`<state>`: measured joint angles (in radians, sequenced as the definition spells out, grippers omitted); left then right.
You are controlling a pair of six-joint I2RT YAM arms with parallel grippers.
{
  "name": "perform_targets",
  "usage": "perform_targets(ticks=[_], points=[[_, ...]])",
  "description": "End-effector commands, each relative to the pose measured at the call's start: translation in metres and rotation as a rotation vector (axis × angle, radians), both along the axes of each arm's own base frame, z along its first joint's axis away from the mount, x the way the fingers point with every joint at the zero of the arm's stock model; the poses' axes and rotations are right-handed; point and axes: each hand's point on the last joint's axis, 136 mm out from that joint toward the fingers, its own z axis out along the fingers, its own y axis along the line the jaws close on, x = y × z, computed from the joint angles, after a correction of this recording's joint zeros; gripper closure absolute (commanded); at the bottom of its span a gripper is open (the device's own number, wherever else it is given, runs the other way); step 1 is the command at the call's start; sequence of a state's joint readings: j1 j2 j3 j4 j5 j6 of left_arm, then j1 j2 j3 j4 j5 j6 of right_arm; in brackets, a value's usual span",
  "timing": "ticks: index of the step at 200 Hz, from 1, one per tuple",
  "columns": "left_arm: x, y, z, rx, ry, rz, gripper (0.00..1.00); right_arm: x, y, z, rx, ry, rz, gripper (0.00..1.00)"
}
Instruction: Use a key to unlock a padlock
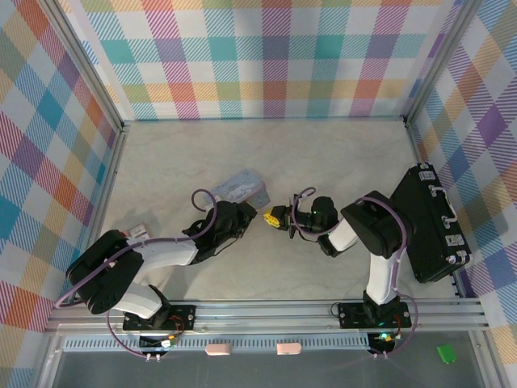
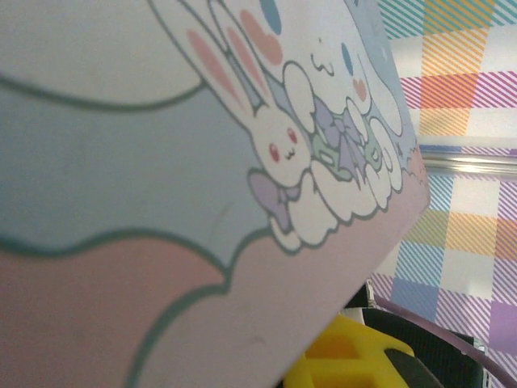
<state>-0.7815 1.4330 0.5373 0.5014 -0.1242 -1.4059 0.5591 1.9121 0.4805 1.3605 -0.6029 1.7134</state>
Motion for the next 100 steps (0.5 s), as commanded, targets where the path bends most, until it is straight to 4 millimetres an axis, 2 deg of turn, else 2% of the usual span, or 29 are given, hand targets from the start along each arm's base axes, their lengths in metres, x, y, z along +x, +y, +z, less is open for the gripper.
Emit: perform_targets(ticks=[1, 23, 57, 100], points=[[-0.035, -0.056, 0.045, -0.153, -0.046, -0.261, 0.99, 0.021, 0.002, 0.025, 0.032, -0.086, -0.093, 1.00], [-0.033, -0.055, 0.045, -0.146, -0.049, -0.251, 0.99, 0.008, 0.012, 0.034, 0.029, -0.093, -0.064, 1.00], [-0.031, -0.051, 0.040, -0.120, -0.043, -0.233, 0.99, -0.013, 0.021, 0.035, 0.011, -0.085, -0.041, 1.00], [-0.030, -0.055, 0.038, -0.126, -0.042, -0.240, 0.99, -0.019, 0.032, 0.035, 0.039, -0.079, -0.024, 1.00]])
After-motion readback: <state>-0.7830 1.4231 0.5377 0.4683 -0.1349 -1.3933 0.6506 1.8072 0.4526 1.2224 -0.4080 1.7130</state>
